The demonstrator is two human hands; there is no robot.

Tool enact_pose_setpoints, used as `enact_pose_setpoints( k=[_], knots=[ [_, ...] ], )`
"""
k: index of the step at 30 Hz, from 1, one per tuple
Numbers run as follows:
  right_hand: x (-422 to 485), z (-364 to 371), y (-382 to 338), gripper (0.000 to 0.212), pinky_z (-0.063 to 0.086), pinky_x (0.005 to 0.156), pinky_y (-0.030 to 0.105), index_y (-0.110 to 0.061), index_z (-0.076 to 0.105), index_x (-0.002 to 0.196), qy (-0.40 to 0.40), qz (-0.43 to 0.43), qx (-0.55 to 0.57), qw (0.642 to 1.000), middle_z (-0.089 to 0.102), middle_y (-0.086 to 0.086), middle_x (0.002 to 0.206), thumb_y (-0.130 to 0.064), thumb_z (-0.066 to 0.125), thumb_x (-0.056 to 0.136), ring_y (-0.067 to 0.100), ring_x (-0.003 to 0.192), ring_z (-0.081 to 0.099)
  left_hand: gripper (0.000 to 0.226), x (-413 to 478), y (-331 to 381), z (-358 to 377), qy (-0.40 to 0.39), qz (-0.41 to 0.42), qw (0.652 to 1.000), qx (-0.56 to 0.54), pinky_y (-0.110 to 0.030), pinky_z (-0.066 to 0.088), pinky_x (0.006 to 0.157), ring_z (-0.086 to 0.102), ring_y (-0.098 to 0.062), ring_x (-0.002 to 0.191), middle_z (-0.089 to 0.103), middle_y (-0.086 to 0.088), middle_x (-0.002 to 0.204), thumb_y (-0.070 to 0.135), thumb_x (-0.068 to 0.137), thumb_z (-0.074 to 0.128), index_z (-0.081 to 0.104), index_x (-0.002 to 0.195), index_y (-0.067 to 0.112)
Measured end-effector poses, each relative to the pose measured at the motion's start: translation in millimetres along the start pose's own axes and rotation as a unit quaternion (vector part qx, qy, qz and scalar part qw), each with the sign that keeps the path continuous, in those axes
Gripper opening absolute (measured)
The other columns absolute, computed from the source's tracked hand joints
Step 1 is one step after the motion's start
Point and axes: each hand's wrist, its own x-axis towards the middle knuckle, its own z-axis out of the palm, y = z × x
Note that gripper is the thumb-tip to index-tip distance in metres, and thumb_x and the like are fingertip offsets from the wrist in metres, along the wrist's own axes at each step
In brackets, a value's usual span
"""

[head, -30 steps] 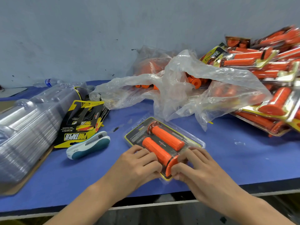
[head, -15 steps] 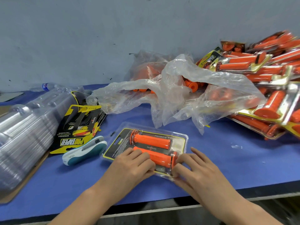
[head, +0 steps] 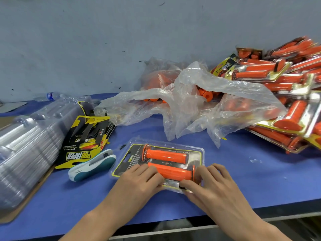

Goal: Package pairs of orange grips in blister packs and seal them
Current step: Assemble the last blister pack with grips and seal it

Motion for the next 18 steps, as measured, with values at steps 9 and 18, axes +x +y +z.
enact_pose_setpoints(
  k=[9,18],
  knots=[
    [-5,-10,26,0.014,0.045,0.069,0.036,-0.031,0.064,0.09,-0.035,0.002,0.041,0.999,0.052,-0.006,0.083,-0.033,0.052,0.096,0.022,0.069,0.048,0.022,-16,-31,-6,-0.006,-0.023,1.0,0.014,-0.03,0.039,0.066,0.052,-0.019,0.066,0.056,0.005,0.077,0.023,0.097,0.055,0.063,0.077,0.018],
    [-8,-12,33,0.02,0.039,0.075,0.032,-0.029,0.064,0.092,-0.051,-0.003,0.055,0.997,0.051,-0.008,0.088,-0.037,0.046,0.097,0.018,0.075,0.046,0.021,-30,-51,-8,-0.021,-0.066,0.998,-0.003,-0.029,0.039,0.072,0.052,-0.019,0.073,0.055,0.008,0.081,0.03,0.096,0.051,0.059,0.08,0.019]
  ],
)
